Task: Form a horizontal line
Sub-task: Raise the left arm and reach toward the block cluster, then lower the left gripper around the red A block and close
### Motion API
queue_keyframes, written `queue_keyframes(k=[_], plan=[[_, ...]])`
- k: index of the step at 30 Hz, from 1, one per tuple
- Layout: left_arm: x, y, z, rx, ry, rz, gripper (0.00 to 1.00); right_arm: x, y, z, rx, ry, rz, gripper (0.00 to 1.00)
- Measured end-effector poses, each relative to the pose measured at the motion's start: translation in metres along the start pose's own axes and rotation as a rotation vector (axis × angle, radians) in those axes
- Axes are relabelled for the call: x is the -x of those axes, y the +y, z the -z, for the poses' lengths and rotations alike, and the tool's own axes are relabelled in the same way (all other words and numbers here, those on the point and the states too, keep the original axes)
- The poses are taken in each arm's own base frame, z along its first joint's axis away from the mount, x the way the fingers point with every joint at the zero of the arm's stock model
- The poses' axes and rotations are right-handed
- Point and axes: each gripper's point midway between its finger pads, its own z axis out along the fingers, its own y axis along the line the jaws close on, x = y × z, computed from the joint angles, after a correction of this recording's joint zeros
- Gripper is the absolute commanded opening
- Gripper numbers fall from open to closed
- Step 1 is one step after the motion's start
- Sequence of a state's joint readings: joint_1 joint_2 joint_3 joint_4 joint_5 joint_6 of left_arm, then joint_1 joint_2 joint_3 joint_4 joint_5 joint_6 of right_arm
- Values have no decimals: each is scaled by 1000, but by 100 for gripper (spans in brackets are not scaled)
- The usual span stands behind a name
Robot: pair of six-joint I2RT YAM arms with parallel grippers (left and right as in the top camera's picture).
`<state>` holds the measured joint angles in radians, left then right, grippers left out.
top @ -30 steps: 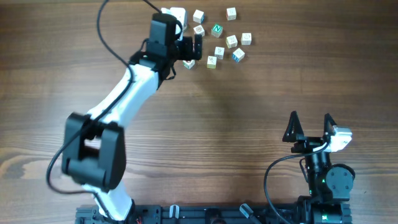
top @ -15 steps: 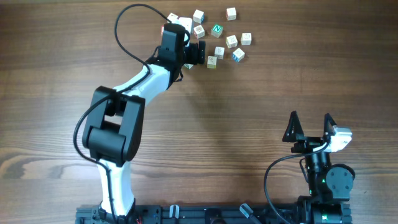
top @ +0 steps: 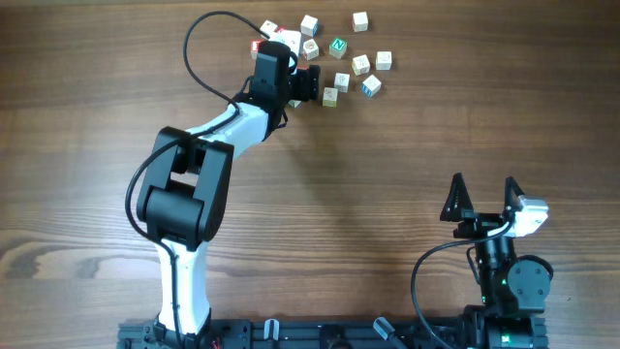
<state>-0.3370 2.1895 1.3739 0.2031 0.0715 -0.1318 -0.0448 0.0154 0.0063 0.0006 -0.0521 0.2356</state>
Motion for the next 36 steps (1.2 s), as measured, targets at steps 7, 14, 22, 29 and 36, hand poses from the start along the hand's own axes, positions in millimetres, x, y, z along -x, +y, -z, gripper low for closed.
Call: queue_keyframes(k=[7,14,22,29,36], plan=[[14,-2,0,-11,-58,-4,82,0,0,0,0,0,0,100],[-11,4,-17,-2,-17,-1,81,0,0,0,0,0,0,100],[-14,6,-24,1,-32,-2,69,0,0,0,0,0,0,100],[-14,5,-24,0,-33,-1,62,0,0,0,0,0,1,100],[-14,5,-24,0,-33,1,54,0,0,0,0,0,3,100]])
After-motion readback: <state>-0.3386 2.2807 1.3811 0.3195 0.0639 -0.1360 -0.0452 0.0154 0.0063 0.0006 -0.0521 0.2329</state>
